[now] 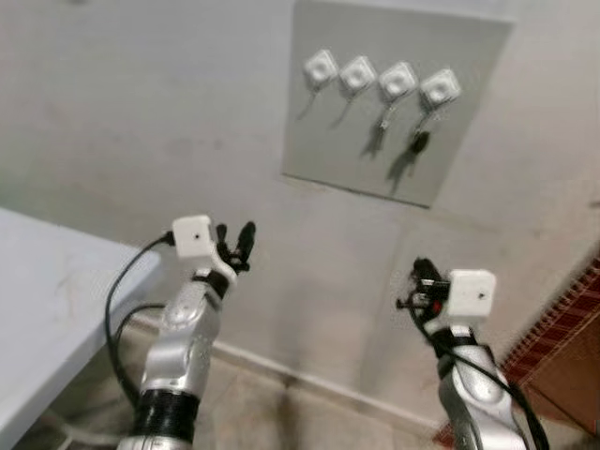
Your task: Hang keys on a hook
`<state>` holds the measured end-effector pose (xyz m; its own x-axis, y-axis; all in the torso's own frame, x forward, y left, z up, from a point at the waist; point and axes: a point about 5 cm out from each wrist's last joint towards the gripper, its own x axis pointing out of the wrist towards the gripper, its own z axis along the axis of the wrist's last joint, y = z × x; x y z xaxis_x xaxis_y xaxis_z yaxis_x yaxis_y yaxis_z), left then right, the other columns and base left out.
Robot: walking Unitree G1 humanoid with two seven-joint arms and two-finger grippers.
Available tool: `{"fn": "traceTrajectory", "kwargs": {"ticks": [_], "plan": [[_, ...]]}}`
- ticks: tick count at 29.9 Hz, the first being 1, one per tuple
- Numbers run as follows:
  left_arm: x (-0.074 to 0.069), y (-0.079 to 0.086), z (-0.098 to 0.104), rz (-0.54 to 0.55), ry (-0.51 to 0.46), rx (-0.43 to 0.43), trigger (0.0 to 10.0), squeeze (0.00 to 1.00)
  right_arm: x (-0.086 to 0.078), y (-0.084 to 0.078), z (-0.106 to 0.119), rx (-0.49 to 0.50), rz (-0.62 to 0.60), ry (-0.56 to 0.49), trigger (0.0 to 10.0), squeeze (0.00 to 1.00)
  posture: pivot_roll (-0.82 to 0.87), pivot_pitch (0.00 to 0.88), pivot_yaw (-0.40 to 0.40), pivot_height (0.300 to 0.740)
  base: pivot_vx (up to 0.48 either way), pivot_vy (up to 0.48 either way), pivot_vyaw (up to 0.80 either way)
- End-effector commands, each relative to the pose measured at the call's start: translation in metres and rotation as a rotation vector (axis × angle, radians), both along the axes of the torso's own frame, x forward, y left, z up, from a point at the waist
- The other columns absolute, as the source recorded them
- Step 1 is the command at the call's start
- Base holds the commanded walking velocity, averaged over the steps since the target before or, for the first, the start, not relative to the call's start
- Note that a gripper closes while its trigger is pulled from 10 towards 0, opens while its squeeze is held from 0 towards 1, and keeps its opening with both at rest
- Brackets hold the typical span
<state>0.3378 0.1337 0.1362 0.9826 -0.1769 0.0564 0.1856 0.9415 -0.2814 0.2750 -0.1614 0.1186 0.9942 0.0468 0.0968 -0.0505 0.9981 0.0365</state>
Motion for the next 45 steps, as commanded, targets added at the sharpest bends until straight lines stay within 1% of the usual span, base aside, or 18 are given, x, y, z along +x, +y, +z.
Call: {"fn": "traceTrajectory", "kwargs": {"ticks": [1,4,7,8,9,11,13,19,24,29,32,33,34,35,38,45], "plan": [[0.0,-0.003,0.003,-0.01,-0.008,0.002,10.0,0.0,0.003,-0.001,0.009,-0.003,-0.002,-0.03,10.0,0.0,-0.07,0.0,-0.01,0.74,0.0,0.0,-0.68],[0.0,-0.005,0.003,-0.024,-0.007,-0.005,10.0,0.0,0.002,-0.001,0.009,-0.001,-0.004,-0.031,10.0,0.0,-0.07,0.0,-0.009,0.74,0.0,0.0,-0.68],[-0.003,-0.008,0.001,-0.056,-0.003,0.005,10.0,0.0,0.002,-0.001,0.009,-0.002,-0.003,-0.033,10.0,0.0,-0.07,0.0,-0.007,0.74,0.0,0.0,-0.67],[-0.004,-0.01,0.0,-0.064,-0.001,0.014,10.0,0.0,0.002,-0.001,0.009,-0.002,-0.002,-0.033,10.0,0.0,-0.07,0.0,-0.007,0.74,0.0,0.0,-0.67],[-0.008,-0.013,-0.003,-0.09,0.0,0.042,10.0,0.0,0.001,0.0,0.009,-0.011,0.01,-0.031,10.0,0.0,-0.08,0.0,-0.004,0.74,0.0,0.0,-0.68],[-0.01,-0.016,-0.004,-0.111,0.001,0.055,10.0,0.0,0.0,0.001,0.008,-0.016,0.02,-0.028,10.0,0.0,-0.08,0.0,-0.004,0.74,0.0,0.0,-0.67],[-0.017,-0.022,-0.01,-0.179,0.011,0.088,10.0,0.0,-0.002,0.0,0.005,-0.04,0.05,-0.02,10.0,0.0,-0.08,0.0,0.0,0.74,0.0,0.0,-0.66],[-0.024,-0.026,-0.013,-0.251,0.01,0.136,10.0,0.0,-0.001,0.001,0.005,-0.082,0.102,-0.019,10.0,0.0,-0.08,0.0,0.012,0.74,0.0,0.0,-0.66],[-0.024,-0.023,-0.011,-0.267,0.005,0.157,10.0,0.0,-0.001,0.0,0.004,-0.104,0.122,-0.017,10.0,0.0,-0.08,0.0,0.014,0.74,0.0,0.0,-0.66],[-0.021,-0.01,-0.009,-0.275,0.0,0.192,10.0,0.0,-0.002,-0.008,0.003,-0.144,0.129,-0.012,10.0,0.0,-0.08,0.0,0.015,0.74,0.0,0.0,-0.66],[-0.02,-0.007,-0.008,-0.272,0.0,0.194,10.0,0.0,-0.001,-0.013,0.004,-0.158,0.104,-0.018,10.0,0.0,-0.08,0.0,0.015,0.74,0.0,0.0,-0.66],[-0.018,-0.004,-0.007,-0.26,0.002,0.187,10.0,0.0,-0.001,-0.016,0.006,-0.144,0.086,-0.037,10.0,0.0,-0.08,0.0,0.015,0.74,0.0,0.0,0.0],[-0.018,-0.004,-0.007,-0.26,0.002,0.187,10.0,0.0,-0.001,-0.016,0.006,-0.144,0.086,-0.037,10.0,0.0,-0.08,0.0,0.015,0.74,0.0,0.0,0.0],[-0.016,-0.003,-0.005,-0.247,0.001,0.169,10.0,0.0,-0.001,-0.016,0.008,-0.135,0.074,-0.051,10.0,0.0,-0.08,0.0,0.015,0.74,0.0,0.0,0.0],[-0.015,-0.002,-0.003,-0.234,0.001,0.145,10.0,0.0,-0.002,-0.014,0.009,-0.116,0.063,-0.062,10.0,0.0,-0.08,0.0,0.016,0.74,0.0,0.0,0.0],[-0.014,-0.005,-0.003,-0.232,0.007,0.122,10.0,0.0,-0.005,-0.003,0.006,-0.086,0.075,-0.059,10.0,0.0,-0.08,0.0,0.016,0.74,0.0,0.348,0.0]]}}
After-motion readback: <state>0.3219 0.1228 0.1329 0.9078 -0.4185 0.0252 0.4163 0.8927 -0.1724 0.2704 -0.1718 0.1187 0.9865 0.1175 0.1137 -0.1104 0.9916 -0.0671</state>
